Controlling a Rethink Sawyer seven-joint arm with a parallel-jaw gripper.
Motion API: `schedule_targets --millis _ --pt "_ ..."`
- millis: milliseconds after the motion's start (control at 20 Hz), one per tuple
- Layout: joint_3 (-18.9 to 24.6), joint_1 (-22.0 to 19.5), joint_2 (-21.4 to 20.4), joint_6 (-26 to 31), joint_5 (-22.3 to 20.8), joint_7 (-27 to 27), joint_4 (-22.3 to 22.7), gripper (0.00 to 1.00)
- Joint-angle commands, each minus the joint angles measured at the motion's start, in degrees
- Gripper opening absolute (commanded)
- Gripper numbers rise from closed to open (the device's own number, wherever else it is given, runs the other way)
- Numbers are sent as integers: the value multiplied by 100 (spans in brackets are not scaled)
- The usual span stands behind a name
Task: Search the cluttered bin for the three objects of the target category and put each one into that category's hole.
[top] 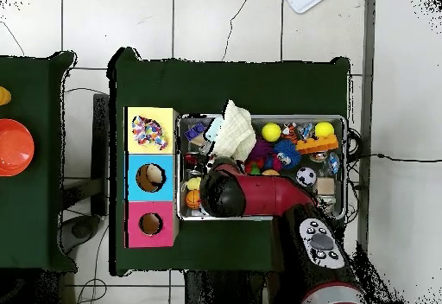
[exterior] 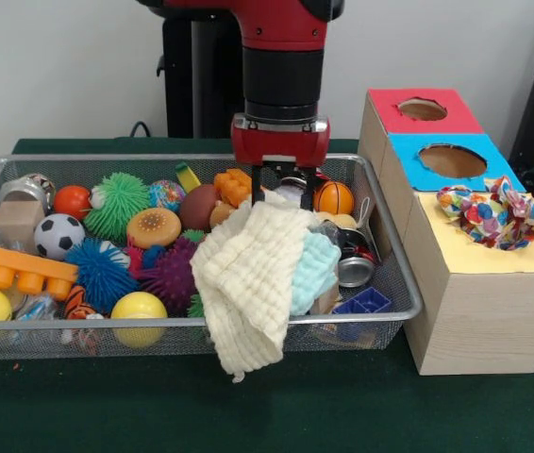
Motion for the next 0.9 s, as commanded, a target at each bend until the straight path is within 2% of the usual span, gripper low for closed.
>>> schedule_targets --millis 50,350,900 --pt "-53 244 -285 1223 559 747 -454 100" --pt "-153 377 -653 2391 649 415 -759 100" --pt "-93 432 -992 3380 572 436 -1143 100"
